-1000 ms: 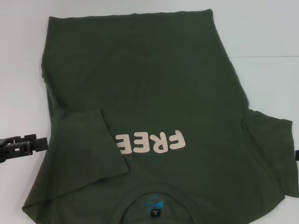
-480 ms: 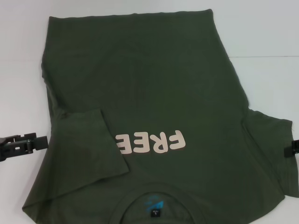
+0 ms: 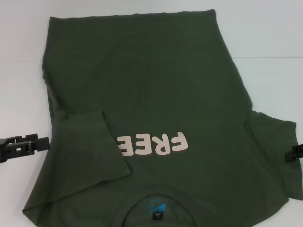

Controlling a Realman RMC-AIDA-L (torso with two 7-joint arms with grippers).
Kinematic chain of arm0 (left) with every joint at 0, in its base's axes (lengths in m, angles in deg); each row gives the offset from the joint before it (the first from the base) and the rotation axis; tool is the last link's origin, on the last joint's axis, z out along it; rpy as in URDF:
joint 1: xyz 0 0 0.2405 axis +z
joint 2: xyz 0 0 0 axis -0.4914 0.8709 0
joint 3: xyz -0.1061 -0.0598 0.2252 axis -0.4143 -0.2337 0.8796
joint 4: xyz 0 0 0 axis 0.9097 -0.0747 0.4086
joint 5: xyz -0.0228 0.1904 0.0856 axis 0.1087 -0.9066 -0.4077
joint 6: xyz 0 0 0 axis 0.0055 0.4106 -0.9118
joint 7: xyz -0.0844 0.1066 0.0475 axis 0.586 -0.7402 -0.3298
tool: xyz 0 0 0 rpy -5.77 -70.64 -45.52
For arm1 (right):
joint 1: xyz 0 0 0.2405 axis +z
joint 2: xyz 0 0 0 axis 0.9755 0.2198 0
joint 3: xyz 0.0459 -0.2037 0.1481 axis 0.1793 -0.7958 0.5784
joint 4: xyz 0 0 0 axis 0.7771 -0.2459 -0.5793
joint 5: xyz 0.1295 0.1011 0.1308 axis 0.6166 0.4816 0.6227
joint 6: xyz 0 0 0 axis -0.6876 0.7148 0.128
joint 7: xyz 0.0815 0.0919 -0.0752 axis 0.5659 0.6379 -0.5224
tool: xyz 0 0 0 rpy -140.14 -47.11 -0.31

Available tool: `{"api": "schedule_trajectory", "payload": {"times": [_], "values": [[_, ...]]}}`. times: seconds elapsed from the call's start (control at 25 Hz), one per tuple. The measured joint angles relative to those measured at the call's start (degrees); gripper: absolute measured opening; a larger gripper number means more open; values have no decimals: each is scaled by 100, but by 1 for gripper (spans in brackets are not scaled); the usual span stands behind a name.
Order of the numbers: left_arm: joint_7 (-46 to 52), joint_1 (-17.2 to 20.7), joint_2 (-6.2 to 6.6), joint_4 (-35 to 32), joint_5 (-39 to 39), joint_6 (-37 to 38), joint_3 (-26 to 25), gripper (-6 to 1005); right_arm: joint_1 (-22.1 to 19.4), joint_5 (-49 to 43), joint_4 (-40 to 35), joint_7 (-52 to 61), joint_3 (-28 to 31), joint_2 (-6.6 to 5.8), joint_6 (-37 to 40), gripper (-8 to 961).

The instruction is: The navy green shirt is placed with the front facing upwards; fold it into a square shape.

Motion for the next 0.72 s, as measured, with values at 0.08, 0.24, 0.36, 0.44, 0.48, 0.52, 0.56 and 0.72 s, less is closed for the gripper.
{"api": "schedule_trajectory", "payload": {"times": [0.08, 0.24, 0.36, 0.44, 0.48, 0.52, 0.56, 0.72], "values": [[0, 0, 0, 0, -1, 0, -3, 907, 0, -1, 10, -11, -11, 14, -22, 880], [1, -9, 0, 0, -5, 0, 6, 907, 9, -12, 10, -20, -15, 33, -43, 880], [1, -16, 0, 0, -8, 0, 8, 907, 11, -14, 10, -24, -15, 41, -63, 880], [1, -21, 0, 0, -9, 1, 0, 907, 11, -15, 10, -31, -16, 50, -75, 880], [1, -23, 0, 0, -10, 1, -2, 907, 11, -16, 11, -38, -15, 55, -80, 880], [1, -26, 0, 0, -10, 1, -3, 907, 11, -19, 17, -45, -15, 59, -87, 880], [1, -29, 0, 0, -10, 1, -3, 907, 11, -20, 33, -58, -15, 62, -104, 880], [1, -38, 0, 0, -10, 1, -5, 907, 18, -8, 94, -80, -15, 66, -141, 880]]}}
